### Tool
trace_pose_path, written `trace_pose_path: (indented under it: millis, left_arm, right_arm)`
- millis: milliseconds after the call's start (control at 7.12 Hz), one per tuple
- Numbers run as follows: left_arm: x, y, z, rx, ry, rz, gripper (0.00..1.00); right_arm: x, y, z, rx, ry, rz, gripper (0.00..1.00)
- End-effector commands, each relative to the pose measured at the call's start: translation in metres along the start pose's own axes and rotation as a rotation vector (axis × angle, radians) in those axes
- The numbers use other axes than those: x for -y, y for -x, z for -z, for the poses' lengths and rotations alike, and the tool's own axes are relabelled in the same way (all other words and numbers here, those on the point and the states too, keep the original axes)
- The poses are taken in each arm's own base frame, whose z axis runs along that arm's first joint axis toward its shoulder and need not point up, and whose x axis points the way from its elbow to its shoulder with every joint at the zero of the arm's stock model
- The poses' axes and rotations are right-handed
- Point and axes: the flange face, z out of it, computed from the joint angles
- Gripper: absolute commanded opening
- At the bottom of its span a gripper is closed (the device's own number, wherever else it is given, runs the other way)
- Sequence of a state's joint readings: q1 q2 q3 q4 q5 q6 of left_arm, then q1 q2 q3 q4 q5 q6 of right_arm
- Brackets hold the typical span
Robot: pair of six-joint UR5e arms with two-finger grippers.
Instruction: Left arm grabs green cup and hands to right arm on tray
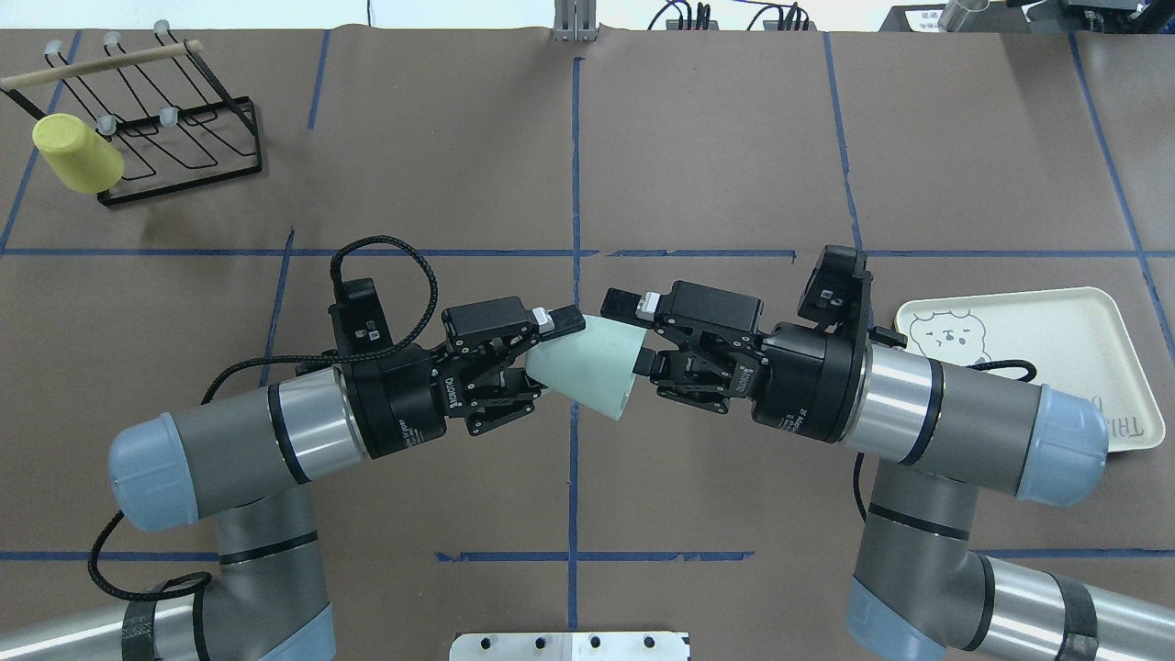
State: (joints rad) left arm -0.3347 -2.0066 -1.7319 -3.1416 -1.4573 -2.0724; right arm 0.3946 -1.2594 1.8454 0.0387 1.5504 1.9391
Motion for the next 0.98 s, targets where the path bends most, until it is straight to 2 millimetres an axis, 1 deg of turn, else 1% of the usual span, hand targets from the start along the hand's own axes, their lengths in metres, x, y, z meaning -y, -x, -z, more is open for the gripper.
trace_pose_path:
  millis: [0, 141, 562, 703, 843]
  left_arm:
    - [-0.0015, -0.0026, 0.0013, -0.005, 0.003, 0.001, 0.43]
    - [-0.0018, -0.0033, 0.0014, -0.006, 0.004, 0.001, 0.43]
    - [-0.0011, -0.0021, 0.0017, -0.004, 0.002, -0.001, 0.43]
    - [-0.0011, -0.0021, 0.0018, -0.004, 0.002, -0.001, 0.43]
    - [-0.0011, -0.0021, 0.0018, -0.004, 0.002, -0.001, 0.43]
  right_arm:
    - [-0.0002, 0.0, 0.0001, 0.001, 0.001, 0.0, 0.55]
    - [0.0, -0.0006, 0.0004, -0.002, 0.0, 0.0, 0.48]
    - [-0.0008, -0.0026, 0.0005, -0.006, 0.001, 0.006, 0.44]
    - [-0.0013, -0.0037, 0.0002, -0.008, 0.003, 0.005, 0.39]
    - [-0.0017, -0.0048, -0.0001, -0.01, 0.004, 0.006, 0.37]
